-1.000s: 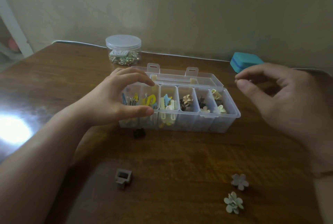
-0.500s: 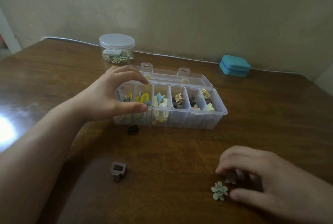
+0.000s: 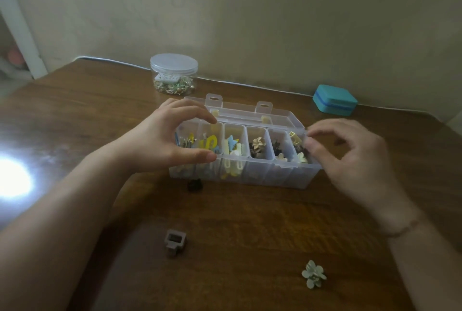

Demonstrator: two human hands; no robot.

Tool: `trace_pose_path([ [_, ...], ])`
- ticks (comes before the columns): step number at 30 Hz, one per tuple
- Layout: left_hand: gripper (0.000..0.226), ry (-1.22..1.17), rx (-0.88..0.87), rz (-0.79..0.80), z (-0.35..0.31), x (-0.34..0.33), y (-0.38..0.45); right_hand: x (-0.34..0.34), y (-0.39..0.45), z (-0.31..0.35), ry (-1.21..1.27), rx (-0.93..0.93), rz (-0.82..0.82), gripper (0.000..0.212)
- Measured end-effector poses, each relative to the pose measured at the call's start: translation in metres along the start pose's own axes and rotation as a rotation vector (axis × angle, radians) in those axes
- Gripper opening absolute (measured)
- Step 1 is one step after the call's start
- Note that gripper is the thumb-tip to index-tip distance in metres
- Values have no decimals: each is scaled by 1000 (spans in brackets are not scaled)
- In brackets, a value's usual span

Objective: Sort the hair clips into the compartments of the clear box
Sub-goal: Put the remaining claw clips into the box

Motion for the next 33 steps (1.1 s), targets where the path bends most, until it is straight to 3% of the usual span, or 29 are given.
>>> trace_pose_path([
  [2,64,2,6,6,0,0,0,11,-13,25,35,136,73,21],
  [4,64,2,6,8,-1,-1,0,11,-37,52,77,234,300,25],
  [7,65,2,5,7,-1,-1,1,-11,-82,57,-143,336,556,37],
  [9,65,5,1,1,-1,-1,0,-23,-102,47,-199,332,640,33],
  [12,65,1,2,-2,-1,-1,0,-19,-99,44,-65,373,579,19],
  [14,64,0,-1,-3,-1,-2,0,-8,-78,50,39,396,416,14],
  [18,65,-1,9,1,-2,-1,1,2,-5,59,99,258,146,12],
  [22,66,-5,2,-3,-2,0,0,-39,26,49,26,186,244,14],
  [27,59,11,-24,-10,1,-2,0,-38,3,80,-20,396,-88,11],
  [30,43,-42,-40,-50,4,-2,0,-73,-18,114,-121,667,191,19],
  [33,39,-83,-7,-76,9,-2,2,-109,-25,119,-250,645,456,36],
])
Point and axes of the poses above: each hand's wrist, its own y-axis towards the middle knuckle, its own x-axis out of the back of the hand, z = x × y, the point moved 5 cm from there along y, towards the middle knuckle, and after that the axes turned 1 degree about -z, right-handed, at the moved point
